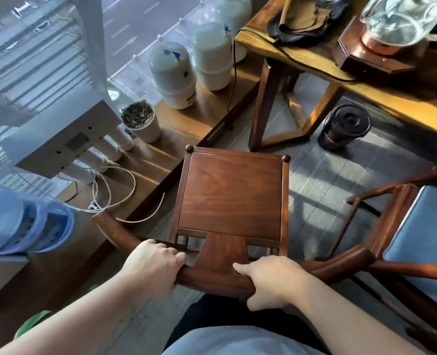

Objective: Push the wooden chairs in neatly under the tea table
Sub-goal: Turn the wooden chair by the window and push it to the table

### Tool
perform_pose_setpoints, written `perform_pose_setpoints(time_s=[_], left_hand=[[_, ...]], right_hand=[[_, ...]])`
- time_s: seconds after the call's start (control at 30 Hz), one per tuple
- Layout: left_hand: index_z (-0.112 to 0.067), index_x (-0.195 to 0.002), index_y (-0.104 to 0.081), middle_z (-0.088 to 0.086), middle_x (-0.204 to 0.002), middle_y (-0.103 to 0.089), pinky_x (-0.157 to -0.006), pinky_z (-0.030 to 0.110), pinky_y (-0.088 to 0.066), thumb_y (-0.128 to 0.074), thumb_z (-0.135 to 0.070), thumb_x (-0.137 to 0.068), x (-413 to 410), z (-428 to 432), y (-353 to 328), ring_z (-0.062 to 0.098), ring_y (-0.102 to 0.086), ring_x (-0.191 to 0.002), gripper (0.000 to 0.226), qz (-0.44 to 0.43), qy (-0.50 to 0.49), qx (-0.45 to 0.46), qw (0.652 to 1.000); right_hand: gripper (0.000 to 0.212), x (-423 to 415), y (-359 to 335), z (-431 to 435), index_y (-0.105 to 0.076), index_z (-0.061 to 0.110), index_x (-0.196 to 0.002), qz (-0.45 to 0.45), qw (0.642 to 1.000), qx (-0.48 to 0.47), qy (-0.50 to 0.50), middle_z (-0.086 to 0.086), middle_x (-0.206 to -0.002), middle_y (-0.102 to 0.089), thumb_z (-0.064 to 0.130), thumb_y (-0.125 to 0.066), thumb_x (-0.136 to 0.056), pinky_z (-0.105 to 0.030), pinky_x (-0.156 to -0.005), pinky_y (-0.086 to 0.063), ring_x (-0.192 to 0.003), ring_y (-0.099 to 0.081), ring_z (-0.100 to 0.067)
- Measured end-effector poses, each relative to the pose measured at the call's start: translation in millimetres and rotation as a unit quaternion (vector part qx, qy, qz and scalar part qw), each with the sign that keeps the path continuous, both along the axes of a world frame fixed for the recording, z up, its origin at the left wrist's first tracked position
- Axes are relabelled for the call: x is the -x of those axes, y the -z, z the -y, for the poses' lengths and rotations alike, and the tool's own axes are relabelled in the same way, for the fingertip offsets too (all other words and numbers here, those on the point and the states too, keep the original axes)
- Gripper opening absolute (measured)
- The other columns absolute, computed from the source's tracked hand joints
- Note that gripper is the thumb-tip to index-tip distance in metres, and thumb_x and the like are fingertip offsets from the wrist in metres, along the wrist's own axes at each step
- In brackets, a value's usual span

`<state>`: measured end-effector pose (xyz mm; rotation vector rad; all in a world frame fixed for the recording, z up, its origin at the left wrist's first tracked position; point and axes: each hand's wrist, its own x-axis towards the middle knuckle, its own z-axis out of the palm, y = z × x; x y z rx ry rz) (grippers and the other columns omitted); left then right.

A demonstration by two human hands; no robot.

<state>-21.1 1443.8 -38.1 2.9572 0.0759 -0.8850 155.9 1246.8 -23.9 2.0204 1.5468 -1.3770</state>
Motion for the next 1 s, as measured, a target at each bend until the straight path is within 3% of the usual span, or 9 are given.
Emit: perform_pose_setpoints(time_s=[0.3, 0.47, 0.53, 0.6, 0.7, 0.8, 1.0], left_hand=[[-0.029, -0.088, -0.056, -0.008, -0.083, -0.065, -0.075, 0.033, -0.045, -0.044, -0.037, -0.069, -20, 3, -10, 0.02, -0.063, -0.084, 0.024, -0.04, 0.069, -0.012, 0.997], [-0.03, -0.092, -0.055, -0.011, -0.085, -0.063, -0.072, 0.033, -0.048, -0.049, -0.043, -0.068, -30, -4, -10, 0.017, -0.061, -0.085, 0.028, -0.001, 0.12, 0.012, 0.993], [-0.033, -0.096, -0.057, -0.011, -0.086, -0.061, -0.068, 0.034, -0.051, -0.058, -0.047, -0.063, -27, -15, -5, 0.016, -0.059, -0.083, 0.036, 0.036, 0.146, -0.004, 0.989], [-0.035, -0.102, -0.06, -0.011, -0.093, -0.061, -0.075, 0.036, -0.052, -0.058, -0.048, -0.061, -29, -26, -5, 0.017, -0.057, -0.089, 0.043, 0.033, 0.133, -0.014, 0.99], [-0.035, -0.098, -0.059, -0.012, -0.088, -0.064, -0.078, 0.035, -0.05, -0.051, -0.041, -0.069, -36, -30, -9, 0.015, -0.061, -0.087, 0.03, -0.031, 0.131, -0.009, 0.991], [-0.032, -0.091, -0.056, -0.009, -0.08, -0.065, -0.074, 0.034, -0.052, -0.045, -0.037, -0.073, -39, -32, -6, 0.017, -0.063, -0.077, 0.021, -0.064, 0.161, -0.011, 0.985], [-0.03, -0.095, -0.055, -0.007, -0.082, -0.064, -0.069, 0.034, -0.051, -0.043, -0.033, -0.078, -49, -41, -9, 0.02, -0.062, -0.075, 0.022, -0.08, 0.208, -0.019, 0.975]], right_hand=[[0.076, 25, 9, 37, -0.029, 0.031, -0.146, -0.017, 0.995, -0.045, 0.086, -0.01, -0.133, -0.056, 0.046, -0.058, -0.078, -0.045, -0.091, -0.048, -0.118, -0.052, -0.035], [0.061, 19, 5, 60, -0.043, 0.027, -0.126, 0.008, 0.985, -0.12, 0.122, -0.005, -0.115, -0.065, 0.059, -0.058, -0.076, -0.042, -0.085, -0.049, -0.106, -0.059, -0.031], [0.052, 11, 1, 71, -0.047, 0.025, -0.111, 0.033, 0.987, -0.101, 0.12, -0.003, -0.107, -0.067, 0.059, -0.06, -0.073, -0.038, -0.076, -0.045, -0.1, -0.062, -0.029], [0.04, 5, -5, 72, -0.054, 0.022, -0.101, 0.051, 0.993, -0.045, 0.099, -0.003, -0.1, -0.067, 0.049, -0.061, -0.073, -0.037, -0.07, -0.044, -0.094, -0.063, -0.03], [0.027, 2, -9, 56, -0.063, 0.017, -0.09, 0.025, 0.997, 0.045, 0.066, 0.0, -0.08, -0.063, 0.035, -0.062, -0.07, -0.034, -0.064, -0.051, -0.079, -0.062, -0.025], [0.026, -1, -11, 46, -0.067, 0.019, -0.086, -0.01, 0.99, 0.113, 0.088, 0.004, -0.065, -0.061, 0.034, -0.064, -0.065, -0.03, -0.059, -0.052, -0.063, -0.06, -0.019], [0.029, 11, -7, 48, -0.066, 0.021, -0.085, 0.037, 0.981, 0.1, 0.16, 0.003, -0.074, -0.062, 0.034, -0.063, -0.06, -0.031, -0.06, -0.041, -0.071, -0.06, -0.023]])
